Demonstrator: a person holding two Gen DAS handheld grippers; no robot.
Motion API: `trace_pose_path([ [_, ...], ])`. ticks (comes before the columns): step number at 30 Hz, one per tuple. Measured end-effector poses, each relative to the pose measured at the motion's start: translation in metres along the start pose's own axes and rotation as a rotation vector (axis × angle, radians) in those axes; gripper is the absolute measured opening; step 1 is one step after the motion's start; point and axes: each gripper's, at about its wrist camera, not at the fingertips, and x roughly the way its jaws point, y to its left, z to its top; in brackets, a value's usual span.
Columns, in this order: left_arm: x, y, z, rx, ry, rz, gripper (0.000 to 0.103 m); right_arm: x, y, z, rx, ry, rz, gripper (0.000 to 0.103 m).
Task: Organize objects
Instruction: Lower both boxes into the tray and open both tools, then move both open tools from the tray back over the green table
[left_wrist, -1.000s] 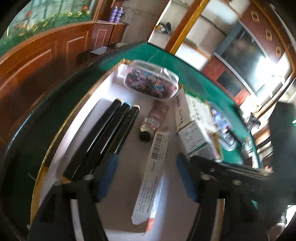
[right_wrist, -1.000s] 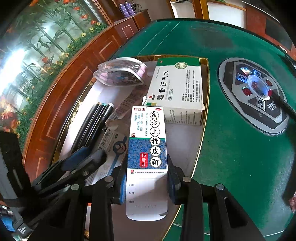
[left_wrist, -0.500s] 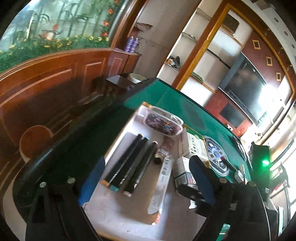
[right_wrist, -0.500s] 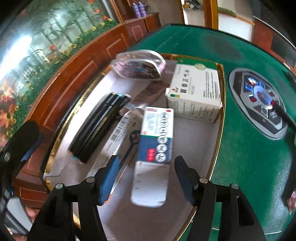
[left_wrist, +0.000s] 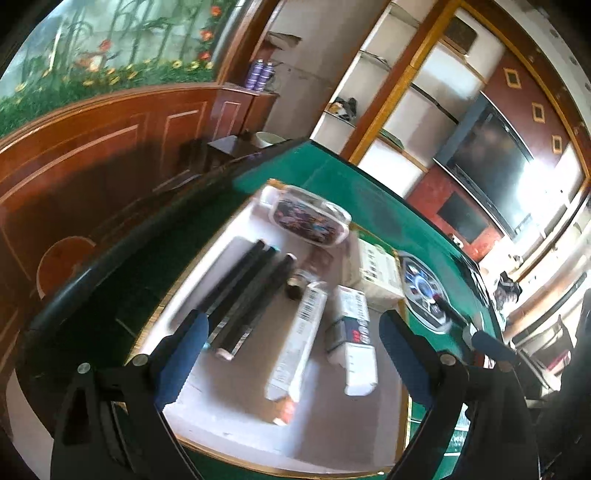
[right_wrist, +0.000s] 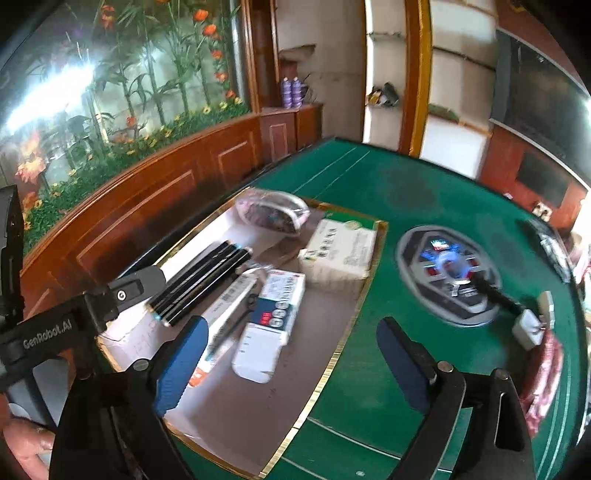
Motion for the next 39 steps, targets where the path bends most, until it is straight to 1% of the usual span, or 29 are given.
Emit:
trace_pose_path([
  [5, -0.002, -0.032, -0.007, 0.07, 0.003, -0.003, 0.094, -0.017, -0.029, -0.009, 0.048, -0.047, -0.046, 0.1],
  [11, -0.002, -0.078, -0.02, 0.172, 0.006, 0.006, 0.094, -0.04, -0.065, -0.025, 0.083, -0.102, -0.137, 0.101],
  [16, 0.001, -0.114, -0.03, 0.241, 0.018, -0.001, 0.094, -0.059, -0.095, -0.037, 0.117, -0.132, -0.178, 0.102],
  [21, 0.009, -0.151, -0.042, 0.313, 0.044, -0.016, 0.094, -0.07, -0.129, -0.045, 0.152, -0.139, -0.223, 0.103],
  [28, 0.027, -0.198, -0.064, 0.418, 0.091, -0.039, 0.095, -0.074, -0.165, -0.05, 0.174, -0.129, -0.281, 0.103],
  [32, 0.038, -0.215, -0.074, 0.469, 0.117, -0.04, 0.095, -0.071, -0.185, -0.053, 0.188, -0.121, -0.303, 0.103],
  [39, 0.058, -0.229, -0.078, 0.478, 0.153, -0.037, 0.094, -0.062, -0.211, -0.055, 0.203, -0.104, -0.327, 0.103],
])
